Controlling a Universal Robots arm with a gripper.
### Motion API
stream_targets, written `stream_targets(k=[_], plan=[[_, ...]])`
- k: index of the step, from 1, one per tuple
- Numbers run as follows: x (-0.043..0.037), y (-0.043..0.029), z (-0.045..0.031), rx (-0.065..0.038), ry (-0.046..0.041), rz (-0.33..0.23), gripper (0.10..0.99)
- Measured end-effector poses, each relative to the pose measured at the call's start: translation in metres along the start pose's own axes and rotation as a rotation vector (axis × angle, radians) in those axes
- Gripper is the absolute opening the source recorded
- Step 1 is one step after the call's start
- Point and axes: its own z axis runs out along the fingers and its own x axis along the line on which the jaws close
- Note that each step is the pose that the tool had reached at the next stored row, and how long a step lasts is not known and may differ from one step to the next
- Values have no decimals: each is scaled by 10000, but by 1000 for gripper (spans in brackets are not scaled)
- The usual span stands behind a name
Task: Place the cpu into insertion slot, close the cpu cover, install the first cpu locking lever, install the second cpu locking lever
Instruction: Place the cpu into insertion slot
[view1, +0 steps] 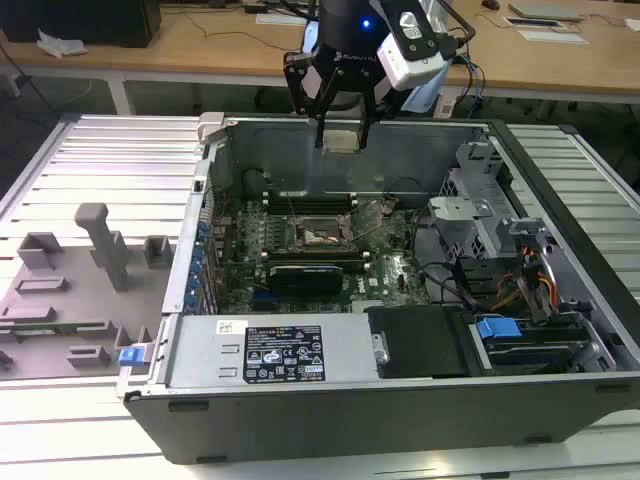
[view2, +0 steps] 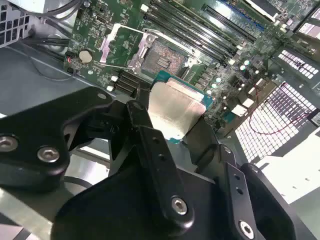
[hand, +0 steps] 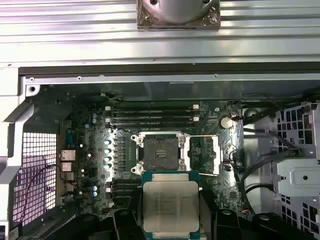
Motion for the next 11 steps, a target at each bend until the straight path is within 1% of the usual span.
stream_targets(k=[4,7,9,10,11], plan=[[0,0,3,-1,-1,0,541],[-1,-2,27,-1,-1,0,541],[-1,-5,57,0,0,-1,541],[-2,-7,86,-1,-1,-1,541],[1,-8,146,3,-1,1,541]])
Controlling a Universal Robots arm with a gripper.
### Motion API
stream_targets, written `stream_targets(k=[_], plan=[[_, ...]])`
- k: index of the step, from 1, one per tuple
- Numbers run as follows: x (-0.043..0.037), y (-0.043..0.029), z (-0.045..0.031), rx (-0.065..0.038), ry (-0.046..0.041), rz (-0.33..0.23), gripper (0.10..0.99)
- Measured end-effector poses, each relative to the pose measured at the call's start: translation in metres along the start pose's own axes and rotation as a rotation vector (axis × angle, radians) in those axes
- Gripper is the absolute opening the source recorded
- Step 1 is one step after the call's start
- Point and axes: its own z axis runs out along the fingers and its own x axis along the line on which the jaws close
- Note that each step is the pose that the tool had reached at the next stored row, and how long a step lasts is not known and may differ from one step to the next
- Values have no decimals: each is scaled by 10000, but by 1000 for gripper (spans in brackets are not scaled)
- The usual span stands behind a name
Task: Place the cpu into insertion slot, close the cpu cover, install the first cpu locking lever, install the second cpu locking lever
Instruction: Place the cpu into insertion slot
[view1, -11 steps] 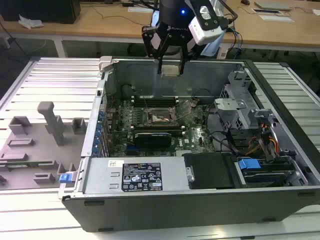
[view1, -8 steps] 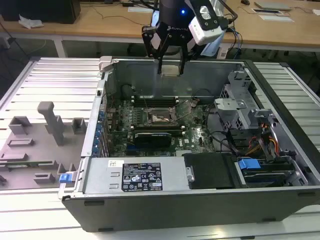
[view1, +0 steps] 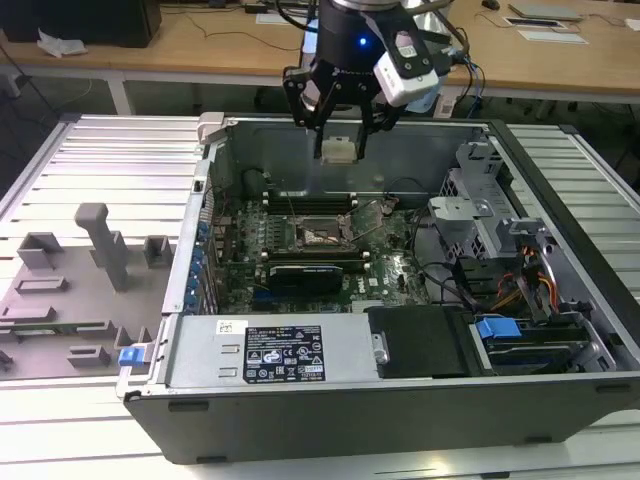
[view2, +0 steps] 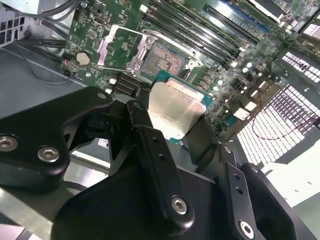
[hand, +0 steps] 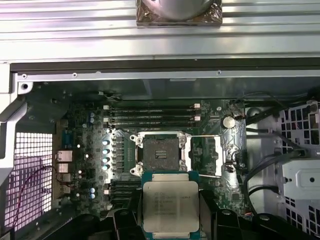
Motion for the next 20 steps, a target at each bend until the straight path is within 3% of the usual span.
stream_targets(k=[7,10,13,20], plan=[[11,11,172,46,-11,101,541],[10,4,249,28,-125,1428,541],[9,2,278,15,-180,2063,541],[9,0,304,-24,-363,4173,541]])
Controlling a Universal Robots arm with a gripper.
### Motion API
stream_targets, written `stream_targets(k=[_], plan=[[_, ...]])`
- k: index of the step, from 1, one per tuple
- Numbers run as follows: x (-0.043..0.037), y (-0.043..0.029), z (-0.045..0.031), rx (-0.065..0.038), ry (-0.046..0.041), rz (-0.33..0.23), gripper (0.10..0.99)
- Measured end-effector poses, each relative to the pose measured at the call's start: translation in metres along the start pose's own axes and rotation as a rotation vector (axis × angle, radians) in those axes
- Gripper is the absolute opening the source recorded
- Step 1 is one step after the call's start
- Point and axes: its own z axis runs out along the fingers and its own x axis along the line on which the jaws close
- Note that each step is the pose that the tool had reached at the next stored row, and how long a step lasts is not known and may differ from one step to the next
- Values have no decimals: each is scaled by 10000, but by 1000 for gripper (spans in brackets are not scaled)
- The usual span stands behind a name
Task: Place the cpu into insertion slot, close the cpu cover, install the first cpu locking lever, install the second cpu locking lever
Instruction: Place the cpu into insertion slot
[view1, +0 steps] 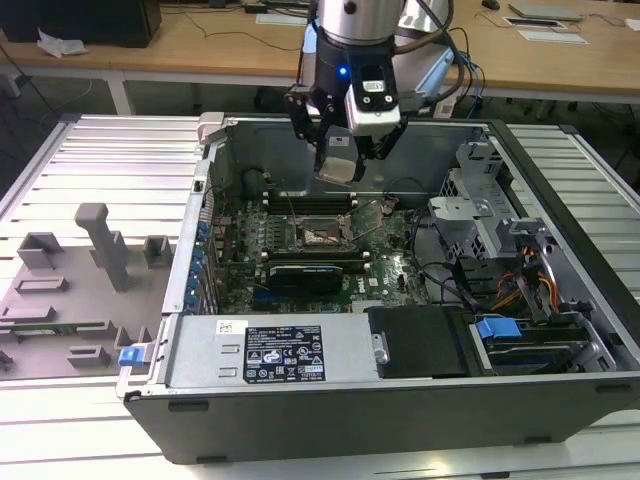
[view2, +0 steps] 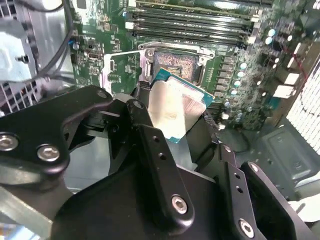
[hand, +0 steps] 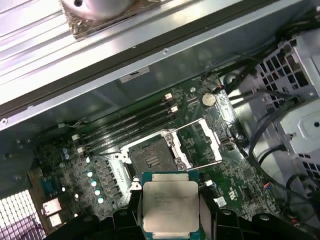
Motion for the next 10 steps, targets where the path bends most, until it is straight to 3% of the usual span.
stream_targets(k=[10], plan=[[-1,-2,24,-46,-199,2382,541]])
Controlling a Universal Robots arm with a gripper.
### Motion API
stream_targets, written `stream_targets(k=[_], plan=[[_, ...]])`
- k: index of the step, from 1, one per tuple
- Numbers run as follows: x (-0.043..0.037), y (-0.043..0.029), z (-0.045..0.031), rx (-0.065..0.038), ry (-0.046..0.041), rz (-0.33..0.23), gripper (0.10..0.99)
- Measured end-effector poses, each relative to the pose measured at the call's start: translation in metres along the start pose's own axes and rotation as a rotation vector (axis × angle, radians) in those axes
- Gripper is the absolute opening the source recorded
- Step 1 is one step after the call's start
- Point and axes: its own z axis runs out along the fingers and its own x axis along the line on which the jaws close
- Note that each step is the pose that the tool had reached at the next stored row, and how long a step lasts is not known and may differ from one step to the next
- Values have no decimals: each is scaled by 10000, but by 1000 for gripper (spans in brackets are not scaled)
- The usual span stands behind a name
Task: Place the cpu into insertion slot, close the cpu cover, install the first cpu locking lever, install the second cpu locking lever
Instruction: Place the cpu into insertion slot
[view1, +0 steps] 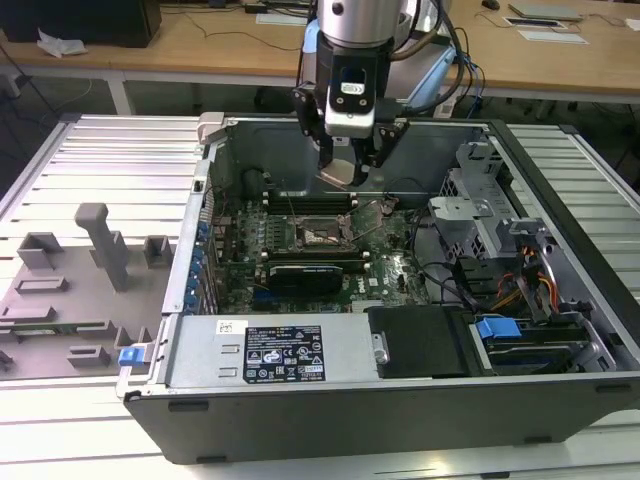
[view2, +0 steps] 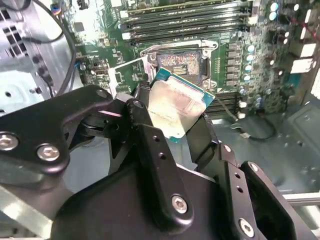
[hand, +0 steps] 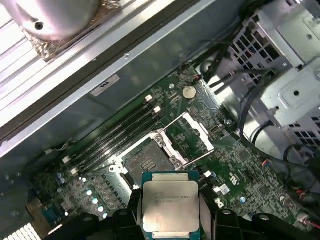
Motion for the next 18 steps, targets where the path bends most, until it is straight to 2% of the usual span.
stream_targets(k=[2,5,18], plan=[[0,0,4,-6,-27,325,541],[0,-2,20,-25,-107,1276,541],[-3,-13,152,-71,-314,3749,541]])
